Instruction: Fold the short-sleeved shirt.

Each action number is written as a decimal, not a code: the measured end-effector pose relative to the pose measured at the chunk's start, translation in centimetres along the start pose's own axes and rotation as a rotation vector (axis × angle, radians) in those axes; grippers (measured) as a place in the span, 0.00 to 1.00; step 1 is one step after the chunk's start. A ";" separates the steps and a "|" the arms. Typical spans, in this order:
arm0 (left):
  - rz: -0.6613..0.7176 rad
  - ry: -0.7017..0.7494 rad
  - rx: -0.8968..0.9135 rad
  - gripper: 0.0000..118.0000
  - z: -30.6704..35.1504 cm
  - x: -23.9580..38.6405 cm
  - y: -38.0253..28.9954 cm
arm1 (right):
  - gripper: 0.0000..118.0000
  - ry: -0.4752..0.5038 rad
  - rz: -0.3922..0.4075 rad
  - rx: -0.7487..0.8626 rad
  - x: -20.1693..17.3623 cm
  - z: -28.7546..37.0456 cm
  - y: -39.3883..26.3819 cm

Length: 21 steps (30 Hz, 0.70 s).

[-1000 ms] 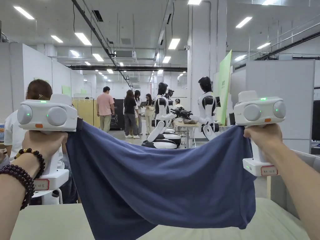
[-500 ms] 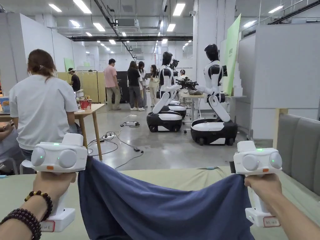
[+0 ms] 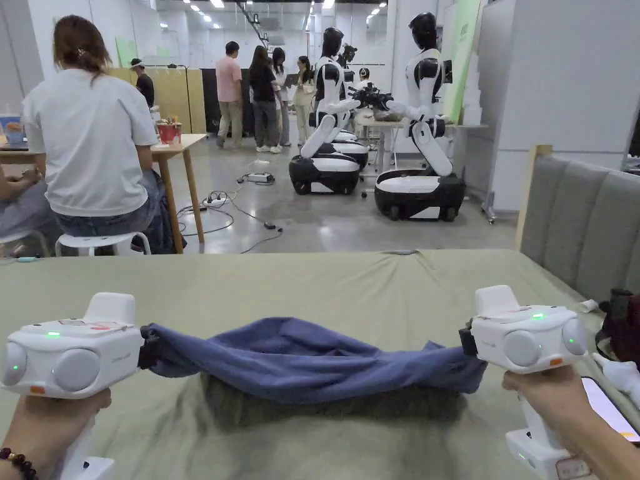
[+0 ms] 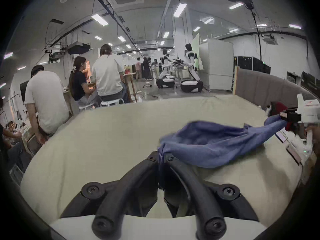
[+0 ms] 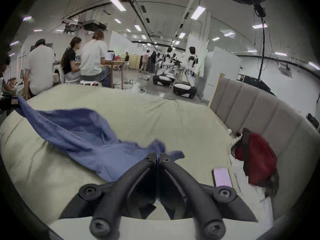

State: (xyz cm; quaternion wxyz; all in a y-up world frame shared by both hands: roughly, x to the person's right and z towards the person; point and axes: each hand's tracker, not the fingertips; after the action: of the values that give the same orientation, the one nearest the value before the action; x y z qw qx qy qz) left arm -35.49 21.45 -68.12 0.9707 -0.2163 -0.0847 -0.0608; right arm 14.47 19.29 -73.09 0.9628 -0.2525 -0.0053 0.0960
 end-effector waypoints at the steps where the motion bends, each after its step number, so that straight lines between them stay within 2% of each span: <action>1: 0.003 -0.005 -0.009 0.02 1.3 0.2 -1.7 | 0.02 0.005 0.007 -0.014 -0.3 1.4 -1.7; 10: -0.025 -0.039 -0.121 0.02 8.4 2.4 -13.2 | 0.02 0.037 0.057 -0.146 -1.3 6.2 -13.5; 18: 0.031 -0.045 -0.140 0.02 10.6 3.4 -17.0 | 0.02 0.044 0.061 -0.199 -1.1 7.8 -17.3; 21: 0.048 -0.061 -0.154 0.02 10.7 3.9 -17.7 | 0.02 0.042 0.093 -0.211 -1.5 7.3 -17.9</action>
State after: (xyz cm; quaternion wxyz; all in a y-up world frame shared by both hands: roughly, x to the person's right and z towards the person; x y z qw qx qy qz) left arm -35.87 9.82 -50.55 0.9494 -0.2941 -0.1040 -0.0372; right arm 15.87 7.31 -57.93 0.9253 -0.3546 0.0166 0.1339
